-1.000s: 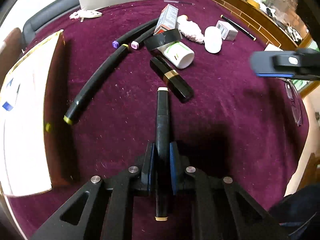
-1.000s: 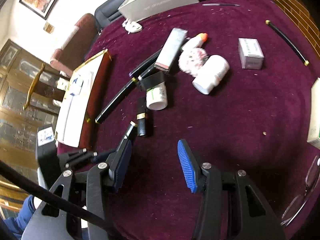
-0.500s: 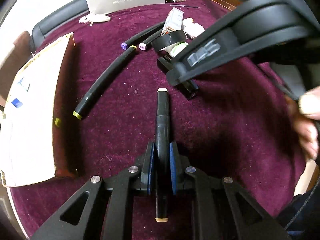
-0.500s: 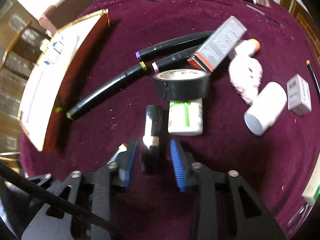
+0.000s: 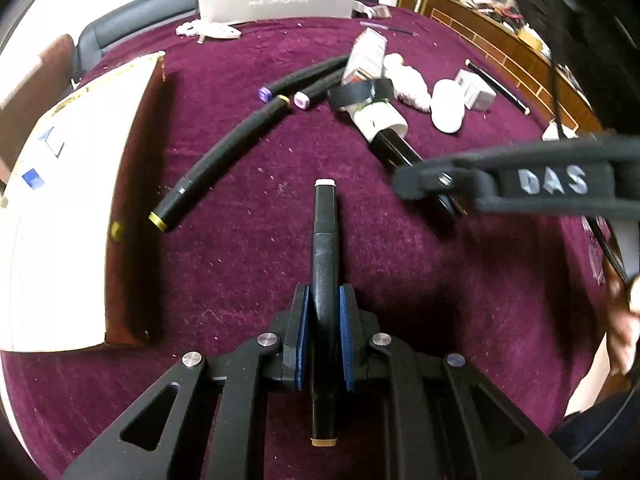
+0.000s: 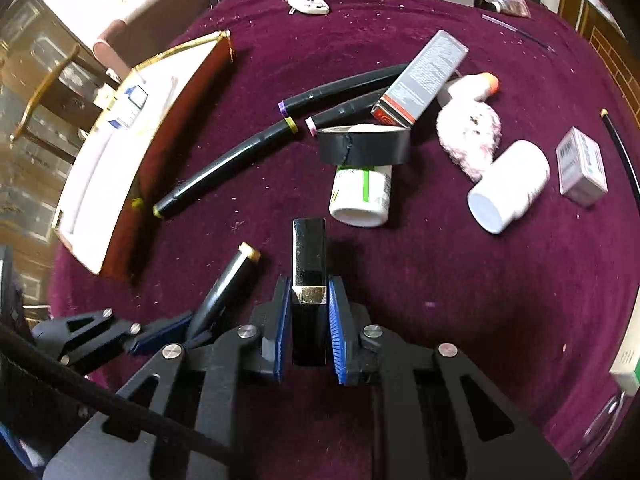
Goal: Organize objects
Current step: 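Grasp the black lipstick tube with right tool while left holds the marker, then carry the marker and lipstick over the tray and lower them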
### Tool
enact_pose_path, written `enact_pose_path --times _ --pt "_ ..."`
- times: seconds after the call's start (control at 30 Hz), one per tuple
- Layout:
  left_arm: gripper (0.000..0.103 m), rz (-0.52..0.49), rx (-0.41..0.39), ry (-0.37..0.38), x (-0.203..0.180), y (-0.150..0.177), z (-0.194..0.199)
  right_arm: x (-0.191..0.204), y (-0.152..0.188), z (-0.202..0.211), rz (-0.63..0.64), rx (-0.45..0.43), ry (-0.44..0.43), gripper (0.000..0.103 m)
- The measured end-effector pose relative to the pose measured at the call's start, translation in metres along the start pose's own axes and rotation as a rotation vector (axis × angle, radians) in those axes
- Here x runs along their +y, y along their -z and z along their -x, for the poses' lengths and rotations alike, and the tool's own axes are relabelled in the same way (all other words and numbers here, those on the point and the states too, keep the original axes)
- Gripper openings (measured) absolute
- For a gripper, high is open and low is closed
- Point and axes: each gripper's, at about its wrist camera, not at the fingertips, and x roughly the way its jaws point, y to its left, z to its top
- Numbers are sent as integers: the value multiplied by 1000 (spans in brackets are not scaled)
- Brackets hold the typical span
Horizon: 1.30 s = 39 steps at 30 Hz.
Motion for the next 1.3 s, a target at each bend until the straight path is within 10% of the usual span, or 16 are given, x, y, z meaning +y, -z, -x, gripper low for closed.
enact_pose_path --times 1.3 --pt "12 292 -163 -68 160 -15 73 109 -47 -3 91 -33 -148 16"
